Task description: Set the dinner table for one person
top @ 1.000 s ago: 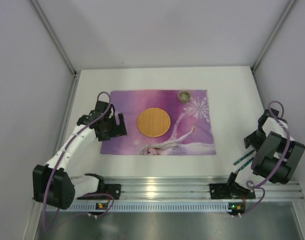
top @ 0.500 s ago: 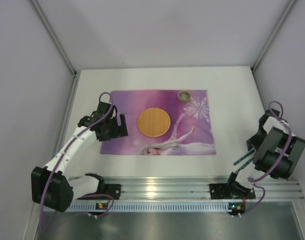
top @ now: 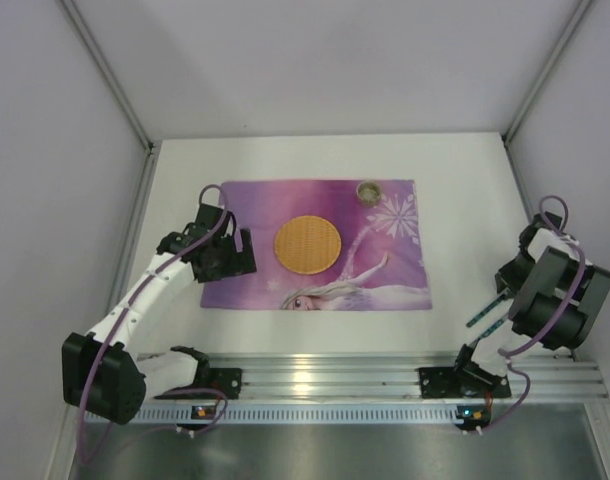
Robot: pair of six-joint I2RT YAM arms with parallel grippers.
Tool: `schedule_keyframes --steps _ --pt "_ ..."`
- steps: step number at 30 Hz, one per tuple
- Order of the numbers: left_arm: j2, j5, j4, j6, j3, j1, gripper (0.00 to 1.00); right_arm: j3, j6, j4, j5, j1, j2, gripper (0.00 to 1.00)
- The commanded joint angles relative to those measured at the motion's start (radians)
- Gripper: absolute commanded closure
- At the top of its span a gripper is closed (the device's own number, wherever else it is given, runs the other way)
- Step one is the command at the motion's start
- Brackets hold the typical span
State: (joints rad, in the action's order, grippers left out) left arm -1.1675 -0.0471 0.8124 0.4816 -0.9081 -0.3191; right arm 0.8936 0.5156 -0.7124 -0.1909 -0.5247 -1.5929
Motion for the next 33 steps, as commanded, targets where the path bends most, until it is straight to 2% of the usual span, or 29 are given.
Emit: schedule_keyframes --steps 1,4,5,8,14,17,22,27,33 --pt "0.005 -0.023 0.001 0.011 -0.017 -0.006 0.04 -0.065 0.024 0.131 0.05 0.026 -0.084 0.71" --pt "0.008 -0.028 0.001 0.012 -0.015 -0.006 0.04 -0.07 0.021 0.137 0.027 0.049 -0.078 0.79" --pt "0.009 -0.03 0.002 0.014 -0.015 -0.006 0.04 -0.065 0.018 0.137 0.021 0.061 -0.079 0.88" --pt "0.006 -0.034 0.001 0.015 -0.015 -0.006 0.04 -0.036 0.006 0.126 -0.018 0.113 -0.099 1.0" --pt "0.008 -0.046 0.001 0.02 -0.014 -0.008 0.04 0.065 0.006 0.051 -0.05 0.245 -0.052 1.0" --pt "0.014 -0.051 -0.007 0.022 -0.012 -0.008 0.04 0.171 0.006 -0.028 -0.059 0.374 0.005 1.0" --pt "0.031 -0.071 -0.007 0.031 -0.011 -0.008 0.04 0.387 0.032 -0.151 -0.128 0.661 0.025 1.0" --pt "0.057 -0.085 -0.013 0.034 -0.006 -0.008 0.04 0.508 0.035 -0.09 0.022 0.857 -0.048 1.0" --pt "0.065 -0.105 -0.01 0.037 -0.009 -0.008 0.03 0.633 0.031 -0.056 0.146 0.962 -0.212 1.0"
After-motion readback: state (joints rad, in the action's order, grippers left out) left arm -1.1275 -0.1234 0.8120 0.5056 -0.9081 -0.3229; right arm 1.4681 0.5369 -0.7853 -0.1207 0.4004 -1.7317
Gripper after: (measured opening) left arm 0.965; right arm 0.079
